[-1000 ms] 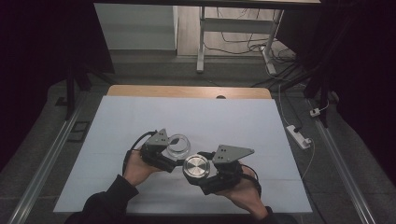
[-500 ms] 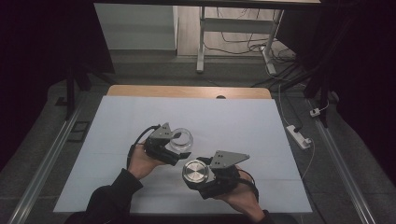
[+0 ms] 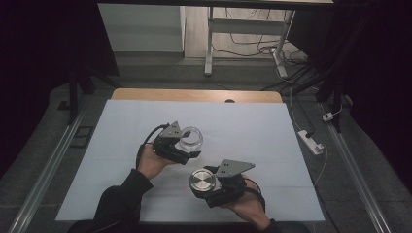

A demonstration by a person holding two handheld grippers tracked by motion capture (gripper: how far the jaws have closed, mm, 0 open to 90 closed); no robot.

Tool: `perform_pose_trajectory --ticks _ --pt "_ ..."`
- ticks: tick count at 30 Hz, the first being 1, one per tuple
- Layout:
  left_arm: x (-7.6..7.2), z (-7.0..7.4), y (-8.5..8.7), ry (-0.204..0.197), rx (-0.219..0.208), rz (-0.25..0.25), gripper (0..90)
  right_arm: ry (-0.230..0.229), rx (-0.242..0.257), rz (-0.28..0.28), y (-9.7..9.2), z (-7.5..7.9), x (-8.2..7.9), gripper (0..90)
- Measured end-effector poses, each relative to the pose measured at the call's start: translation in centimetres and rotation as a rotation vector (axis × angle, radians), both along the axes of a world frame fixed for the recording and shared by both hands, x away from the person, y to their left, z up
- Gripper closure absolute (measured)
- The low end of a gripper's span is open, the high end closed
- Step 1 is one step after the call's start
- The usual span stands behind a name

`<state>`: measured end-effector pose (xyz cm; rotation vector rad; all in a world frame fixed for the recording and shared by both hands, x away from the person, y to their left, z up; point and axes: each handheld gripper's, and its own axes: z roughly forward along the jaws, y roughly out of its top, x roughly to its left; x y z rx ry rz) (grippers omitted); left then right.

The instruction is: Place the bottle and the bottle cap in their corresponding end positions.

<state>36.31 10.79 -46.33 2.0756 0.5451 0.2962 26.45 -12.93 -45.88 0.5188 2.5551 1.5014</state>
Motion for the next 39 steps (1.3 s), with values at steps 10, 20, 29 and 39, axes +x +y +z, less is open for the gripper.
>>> perform_pose_trajectory --ticks 10,20,29,39 --pt "2.0 -0.5 -0.7 -0.006 0.016 0.032 15.2 0.009 -0.029 -0.005 0.9 -2.2 0.4 18.7" --pt "3.6 -1.2 -1.6 -0.01 0.012 0.039 15.2 0.024 -0.047 -0.01 1.4 -3.8 0.9 18.7" --pt "4.9 -2.3 -2.2 0.006 -0.004 0.052 15.2 0.042 -0.072 -0.023 1.7 -5.1 1.5 18.7" --pt "6.0 -3.7 -2.5 0.017 0.004 0.066 15.2 0.069 -0.101 -0.025 2.3 -6.4 2.1 18.7"
